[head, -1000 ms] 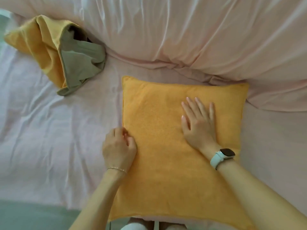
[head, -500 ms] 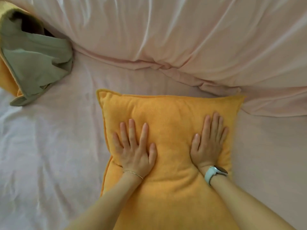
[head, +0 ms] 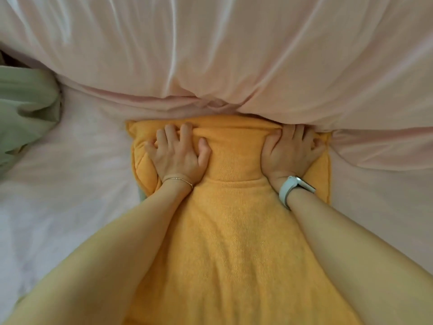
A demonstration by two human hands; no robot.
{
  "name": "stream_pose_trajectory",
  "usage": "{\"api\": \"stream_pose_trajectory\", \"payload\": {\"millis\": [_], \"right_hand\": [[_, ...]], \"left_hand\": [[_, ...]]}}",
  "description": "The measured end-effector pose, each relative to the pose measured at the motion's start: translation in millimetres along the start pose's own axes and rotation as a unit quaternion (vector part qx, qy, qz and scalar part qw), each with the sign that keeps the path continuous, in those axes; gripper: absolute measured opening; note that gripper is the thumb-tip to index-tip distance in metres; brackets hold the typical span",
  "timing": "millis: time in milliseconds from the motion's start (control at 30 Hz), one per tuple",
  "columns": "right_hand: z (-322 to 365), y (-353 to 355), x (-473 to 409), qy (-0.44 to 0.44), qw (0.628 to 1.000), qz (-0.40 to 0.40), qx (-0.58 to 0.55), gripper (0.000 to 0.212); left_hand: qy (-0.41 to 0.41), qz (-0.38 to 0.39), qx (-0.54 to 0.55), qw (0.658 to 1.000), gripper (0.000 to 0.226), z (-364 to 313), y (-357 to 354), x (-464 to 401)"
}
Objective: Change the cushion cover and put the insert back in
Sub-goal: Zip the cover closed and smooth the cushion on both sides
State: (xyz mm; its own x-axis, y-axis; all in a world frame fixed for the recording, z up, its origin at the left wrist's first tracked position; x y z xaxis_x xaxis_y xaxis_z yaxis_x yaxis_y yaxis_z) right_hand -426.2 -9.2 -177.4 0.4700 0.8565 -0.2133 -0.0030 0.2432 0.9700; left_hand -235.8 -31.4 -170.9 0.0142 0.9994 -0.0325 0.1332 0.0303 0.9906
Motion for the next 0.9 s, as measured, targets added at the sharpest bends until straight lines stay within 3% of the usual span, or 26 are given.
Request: {"api": "stream_pose_trajectory", "payload": {"millis": [133, 200, 333, 533, 600, 667, 733, 767, 800, 900], "right_hand": [[-2, 20, 25, 0.012, 0.999, -0.025, -0.036, 0.022], [-8, 36, 56, 0.032, 0.997, -0.014, -0.065, 0.032], [-26, 70, 115, 0.076, 0.989, 0.05, -0.12, 0.054], [-68, 117, 171, 0.148, 0.97, 0.178, -0.077, 0.059], [-81, 133, 179, 0.085, 0.97, 0.208, -0.094, 0.06], [-90, 144, 176, -0.054, 0.954, 0.248, -0.159, 0.062], [-96, 146, 165, -0.178, 0.914, 0.293, -0.217, 0.063], [-96, 146, 156, -0.212, 0.897, 0.303, -0.244, 0.064], [-95, 144, 146, -0.235, 0.884, 0.306, -0.264, 0.067], [-85, 151, 123, -0.262, 0.876, 0.285, -0.288, 0.074]], "left_hand": [[-0.007, -0.029, 0.006, 1.0, 0.042, 9, 10, 29], [-0.022, -0.027, 0.031, 0.999, 0.045, 20, 17, 61], [-0.036, 0.028, 0.074, 0.996, 0.055, 41, 38, 129], [-0.047, 0.134, 0.082, 0.986, 0.064, 59, 74, 211], [-0.037, 0.137, 0.118, 0.983, 0.069, 64, 87, 216], [0.09, 0.131, 0.211, 0.964, 0.085, 69, 99, 202], [0.266, 0.148, 0.356, 0.883, 0.094, 72, 106, 181], [0.306, 0.163, 0.415, 0.841, 0.09, 70, 108, 172], [0.313, 0.172, 0.444, 0.822, 0.086, 67, 110, 166], [0.299, 0.14, 0.431, 0.84, 0.087, 58, 125, 156]]}}
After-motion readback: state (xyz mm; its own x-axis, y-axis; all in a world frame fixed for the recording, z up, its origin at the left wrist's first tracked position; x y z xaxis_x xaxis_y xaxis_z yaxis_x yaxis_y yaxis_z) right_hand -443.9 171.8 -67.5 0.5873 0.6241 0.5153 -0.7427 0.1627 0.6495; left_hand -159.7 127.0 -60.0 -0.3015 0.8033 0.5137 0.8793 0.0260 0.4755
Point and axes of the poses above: each hand's wrist, its own x-axis away from the middle knuckle, its own y-axis out of the back of the hand, z = x × y, the point moved 1 cm from there along -x, towards the middle knuckle
